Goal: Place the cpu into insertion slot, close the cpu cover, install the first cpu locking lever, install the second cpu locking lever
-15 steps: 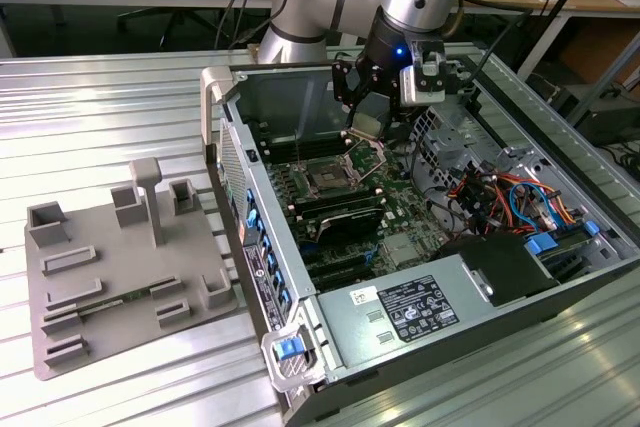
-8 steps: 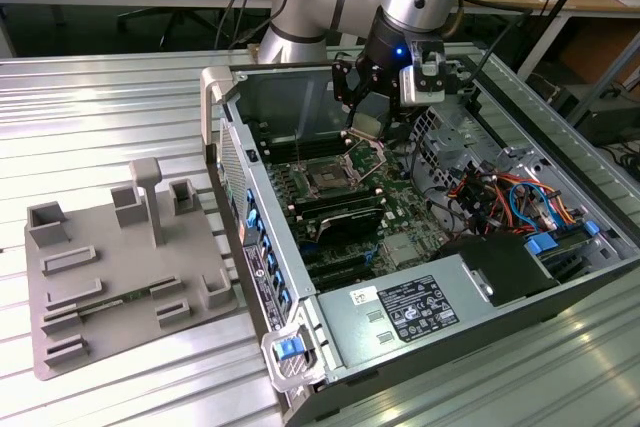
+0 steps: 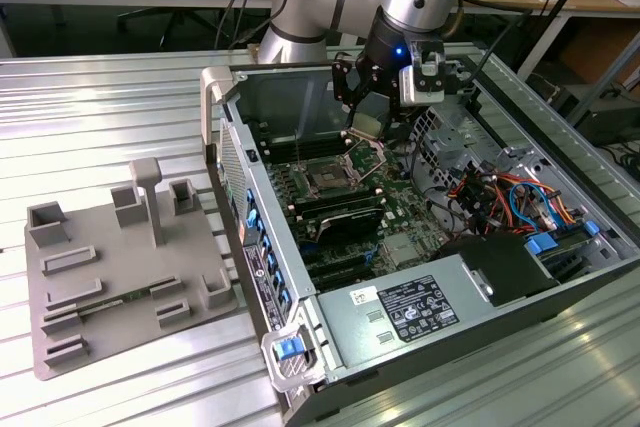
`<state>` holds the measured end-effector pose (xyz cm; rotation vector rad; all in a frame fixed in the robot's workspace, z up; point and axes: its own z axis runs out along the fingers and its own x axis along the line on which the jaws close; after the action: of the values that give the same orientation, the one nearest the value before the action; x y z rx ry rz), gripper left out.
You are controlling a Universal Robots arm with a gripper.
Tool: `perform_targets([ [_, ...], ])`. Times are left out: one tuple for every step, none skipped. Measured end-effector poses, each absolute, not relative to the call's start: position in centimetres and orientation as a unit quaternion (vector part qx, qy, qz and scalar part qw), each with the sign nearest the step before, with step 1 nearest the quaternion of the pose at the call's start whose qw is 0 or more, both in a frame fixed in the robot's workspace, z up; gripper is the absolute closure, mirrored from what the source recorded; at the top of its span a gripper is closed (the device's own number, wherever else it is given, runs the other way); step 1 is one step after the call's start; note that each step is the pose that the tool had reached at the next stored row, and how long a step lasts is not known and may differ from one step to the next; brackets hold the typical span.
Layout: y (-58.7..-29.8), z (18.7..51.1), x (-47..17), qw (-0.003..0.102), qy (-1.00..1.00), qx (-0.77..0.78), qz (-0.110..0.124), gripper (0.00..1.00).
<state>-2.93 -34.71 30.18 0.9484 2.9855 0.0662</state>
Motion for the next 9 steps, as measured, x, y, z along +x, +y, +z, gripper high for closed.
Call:
perform_targets([
  [-34.71,30.18,-2.93,0.004,0.953,0.303,0.021,0.45],
  [-34.71,30.18,-2.93,0.004,0.953,0.303,0.021,0.45],
  [-34.71,30.18,-2.93,0.004,0.953,0.304,0.021,0.45],
  [-34.71,30.18,-2.93,0.004,0.952,0.304,0.021,0.45],
  [-34.71,30.18,-2.93,0.004,0.952,0.304,0.021,0.45],
  [-34.71,30.18,-2.93,0.004,0.952,0.305,0.021,0.45],
  [-34.71,30.18,-2.93,0.004,0.952,0.305,0.021,0.45],
  [-34.71,30.18,-2.93,0.004,0.952,0.305,0.021,0.45],
  [-34.71,30.18,-2.93,0.004,0.952,0.306,0.021,0.45],
])
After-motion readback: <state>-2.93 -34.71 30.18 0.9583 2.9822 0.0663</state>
